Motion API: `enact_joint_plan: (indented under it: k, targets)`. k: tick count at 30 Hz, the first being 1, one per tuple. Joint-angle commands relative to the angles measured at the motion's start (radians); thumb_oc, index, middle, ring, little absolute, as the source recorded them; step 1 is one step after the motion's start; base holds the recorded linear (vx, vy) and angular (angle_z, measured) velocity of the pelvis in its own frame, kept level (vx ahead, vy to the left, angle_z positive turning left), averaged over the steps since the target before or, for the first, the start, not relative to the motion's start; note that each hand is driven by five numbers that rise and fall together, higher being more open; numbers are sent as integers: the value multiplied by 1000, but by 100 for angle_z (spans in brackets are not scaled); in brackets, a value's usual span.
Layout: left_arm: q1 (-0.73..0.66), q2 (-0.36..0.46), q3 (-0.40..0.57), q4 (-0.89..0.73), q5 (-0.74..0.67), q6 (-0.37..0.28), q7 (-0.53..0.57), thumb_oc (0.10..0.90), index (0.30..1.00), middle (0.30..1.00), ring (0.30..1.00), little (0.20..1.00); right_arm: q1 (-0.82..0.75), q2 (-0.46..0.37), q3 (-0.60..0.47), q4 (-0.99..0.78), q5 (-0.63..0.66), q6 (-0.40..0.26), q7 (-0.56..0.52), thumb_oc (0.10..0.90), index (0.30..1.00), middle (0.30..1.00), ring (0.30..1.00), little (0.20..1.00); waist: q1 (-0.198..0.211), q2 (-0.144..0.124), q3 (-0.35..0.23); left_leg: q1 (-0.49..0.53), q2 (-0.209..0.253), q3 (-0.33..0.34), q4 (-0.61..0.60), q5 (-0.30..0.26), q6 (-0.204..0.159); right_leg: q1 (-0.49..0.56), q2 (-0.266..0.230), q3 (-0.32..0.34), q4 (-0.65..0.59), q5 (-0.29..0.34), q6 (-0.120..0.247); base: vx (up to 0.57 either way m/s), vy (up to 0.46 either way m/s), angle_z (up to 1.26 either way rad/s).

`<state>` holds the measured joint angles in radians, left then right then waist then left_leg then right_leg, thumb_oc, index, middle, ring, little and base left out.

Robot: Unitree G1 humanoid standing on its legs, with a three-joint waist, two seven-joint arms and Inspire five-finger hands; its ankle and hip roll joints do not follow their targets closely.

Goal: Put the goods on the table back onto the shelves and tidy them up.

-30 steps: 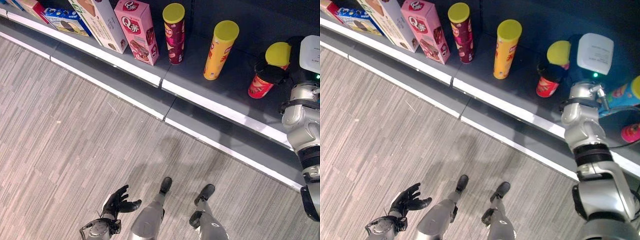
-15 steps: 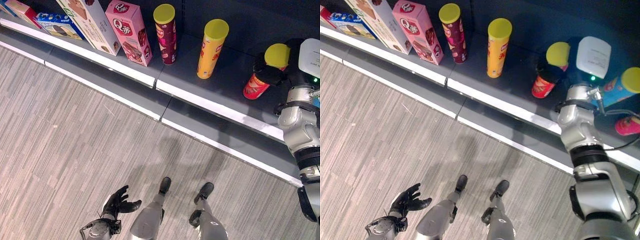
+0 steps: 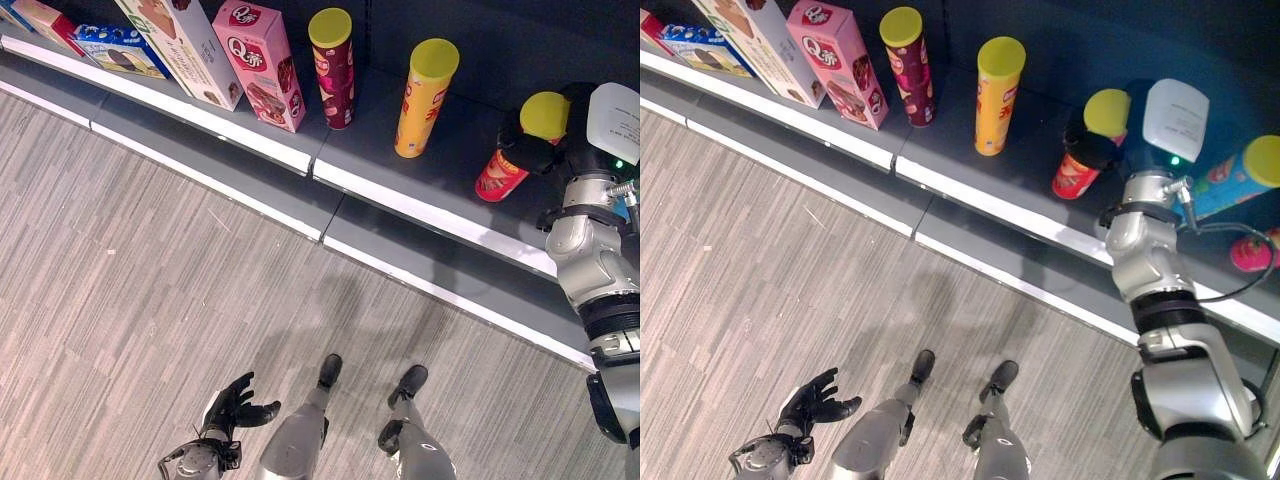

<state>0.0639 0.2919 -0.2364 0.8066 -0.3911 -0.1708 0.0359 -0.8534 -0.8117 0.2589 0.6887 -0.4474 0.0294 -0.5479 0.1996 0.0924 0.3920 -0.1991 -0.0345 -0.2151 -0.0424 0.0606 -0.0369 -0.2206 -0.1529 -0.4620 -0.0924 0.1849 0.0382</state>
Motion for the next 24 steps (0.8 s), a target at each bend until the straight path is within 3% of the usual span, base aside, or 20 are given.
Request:
enact_joint_plan:
  k: [1, 15, 16, 18, 19, 21, 24]
  targets:
    - [16, 38, -49, 30, -6, -47, 31, 800, 900, 900, 900, 900, -94, -32, 14, -12, 2, -32, -89, 400, 300, 300, 300, 300, 14, -60, -51, -54, -10, 53, -45, 33, -15, 45, -79, 32, 5, -22, 146, 0, 0, 0]
    - [11, 39, -55, 28, -8, -48, 39, 800, 900, 900, 900, 900, -114, -21, 24, 19, 24, -33, -95, 400, 300, 300, 300, 300, 5, -59, -51, -58, -13, 54, -45, 38, -12, 42, -83, 32, 5, -17, 146, 0, 0, 0]
    - [9, 38, -54, 35, -8, -47, 39, 800, 900, 900, 900, 900, -118, -15, 24, 21, 33, -36, -96, 519, 479, 479, 479, 479, 7, -59, -50, -54, -10, 55, -45, 33, -13, 45, -80, 34, 5, -21, 146, 0, 0, 0]
    - [9, 38, -54, 35, -8, -48, 39, 800, 900, 900, 900, 900, -118, -15, 24, 21, 33, -36, -96, 591, 587, 587, 587, 587, 7, -59, -49, -54, -10, 55, -45, 33, -13, 45, -80, 34, 5, -21, 146, 0, 0, 0]
    - [11, 38, -57, 28, -12, -48, 38, 800, 900, 900, 900, 900, -120, -13, 25, 24, 36, -36, -96, 734, 801, 801, 801, 801, 5, -58, -51, -57, -14, 54, -45, 38, -12, 42, -83, 31, 5, -17, 146, 0, 0, 0]
    - [10, 38, -58, 33, -10, -49, 37, 800, 900, 900, 900, 900, -122, -11, 24, 27, 37, -37, -97, 800, 900, 900, 900, 900, 6, -57, -51, -58, -13, 54, -45, 38, -12, 43, -84, 31, 5, -18, 146, 0, 0, 0]
    - [10, 37, -59, 34, -9, -51, 38, 800, 900, 900, 900, 900, -122, -10, 26, 28, 37, -37, -98, 800, 900, 900, 900, 900, 6, -55, -52, -58, -14, 53, -45, 38, -13, 45, -84, 27, 5, -19, 146, 0, 0, 0]
